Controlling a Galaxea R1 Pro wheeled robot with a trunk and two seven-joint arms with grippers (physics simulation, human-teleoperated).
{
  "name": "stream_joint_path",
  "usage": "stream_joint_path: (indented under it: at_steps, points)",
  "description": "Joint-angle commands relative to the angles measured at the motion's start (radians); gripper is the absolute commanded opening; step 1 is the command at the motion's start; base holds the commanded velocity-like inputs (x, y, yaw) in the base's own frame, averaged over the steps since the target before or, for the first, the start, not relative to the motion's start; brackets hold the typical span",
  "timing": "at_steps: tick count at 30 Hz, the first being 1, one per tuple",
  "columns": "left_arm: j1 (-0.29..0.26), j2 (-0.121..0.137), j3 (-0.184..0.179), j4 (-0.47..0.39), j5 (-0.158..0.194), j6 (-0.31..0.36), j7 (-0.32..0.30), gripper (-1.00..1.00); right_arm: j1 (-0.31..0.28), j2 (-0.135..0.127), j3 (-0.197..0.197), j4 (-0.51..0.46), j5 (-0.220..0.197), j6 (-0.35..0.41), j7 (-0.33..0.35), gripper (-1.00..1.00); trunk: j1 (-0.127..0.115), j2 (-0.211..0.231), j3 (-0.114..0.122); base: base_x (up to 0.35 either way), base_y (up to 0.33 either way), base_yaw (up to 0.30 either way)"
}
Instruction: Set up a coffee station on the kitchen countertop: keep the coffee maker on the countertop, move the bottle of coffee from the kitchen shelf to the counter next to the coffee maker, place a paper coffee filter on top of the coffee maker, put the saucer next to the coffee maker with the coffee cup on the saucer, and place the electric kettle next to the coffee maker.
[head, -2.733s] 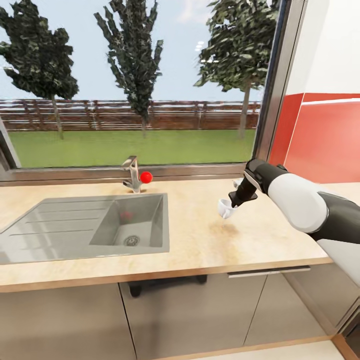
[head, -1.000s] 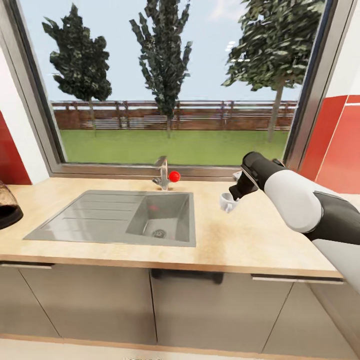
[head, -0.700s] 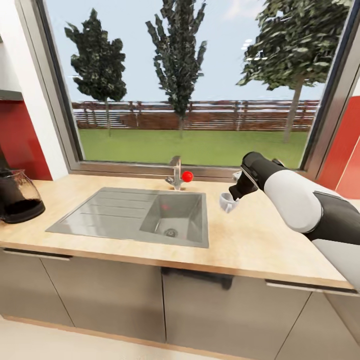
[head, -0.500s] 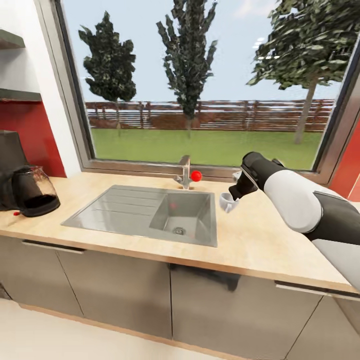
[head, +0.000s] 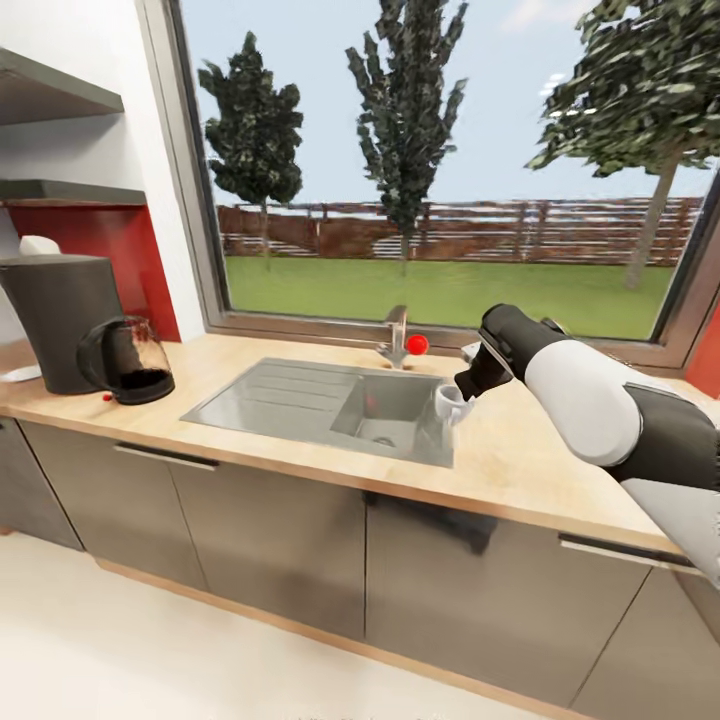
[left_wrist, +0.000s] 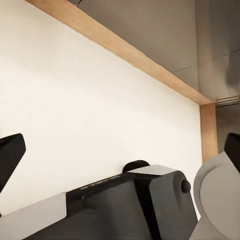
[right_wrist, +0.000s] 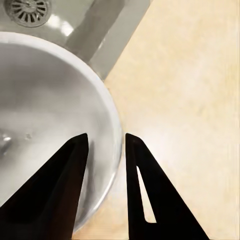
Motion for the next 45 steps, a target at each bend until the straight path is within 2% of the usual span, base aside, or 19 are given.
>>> stream_joint_path:
  at_steps: [1, 4, 5, 6, 10, 45]
  points:
    - [-0.001, 0.0, -0.008, 0.0, 0.006, -0.009, -0.001, 1.0, 0.0, 0.006, -0.003, -0.002, 0.013, 0.003, 0.005, -1.0, 0.0, -0.001, -0.001, -0.013, 0.0, 0.268]
    - [-0.001, 0.0, -0.008, 0.0, 0.006, -0.009, -0.001, 1.0, -0.001, 0.016, -0.003, -0.002, 0.013, 0.003, 0.005, -1.0, 0.0, -0.001, -0.001, -0.008, 0.0, 0.269]
    - [-0.001, 0.0, -0.008, 0.001, 0.006, -0.009, -0.001, 1.0, -0.001, 0.024, -0.003, -0.002, 0.013, 0.003, 0.005, -1.0, 0.0, -0.001, -0.001, -0.003, 0.0, 0.271]
    - [-0.001, 0.0, -0.007, 0.0, 0.006, -0.009, -0.001, 1.0, -0.001, 0.046, -0.003, -0.002, 0.012, 0.003, 0.005, -1.0, 0.0, -0.001, -0.001, -0.001, 0.0, 0.272]
    - [-0.001, 0.0, -0.007, 0.001, 0.006, -0.009, -0.001, 1.0, -0.001, 0.053, -0.003, -0.002, 0.012, 0.003, 0.005, -1.0, 0.0, -0.001, -0.001, -0.001, 0.0, 0.272]
    - [-0.001, 0.002, -0.007, 0.0, 0.006, -0.009, -0.001, 1.0, -0.002, 0.077, -0.003, -0.002, 0.01, 0.003, 0.005, -1.0, 0.0, -0.001, -0.001, 0.0, 0.0, 0.272]
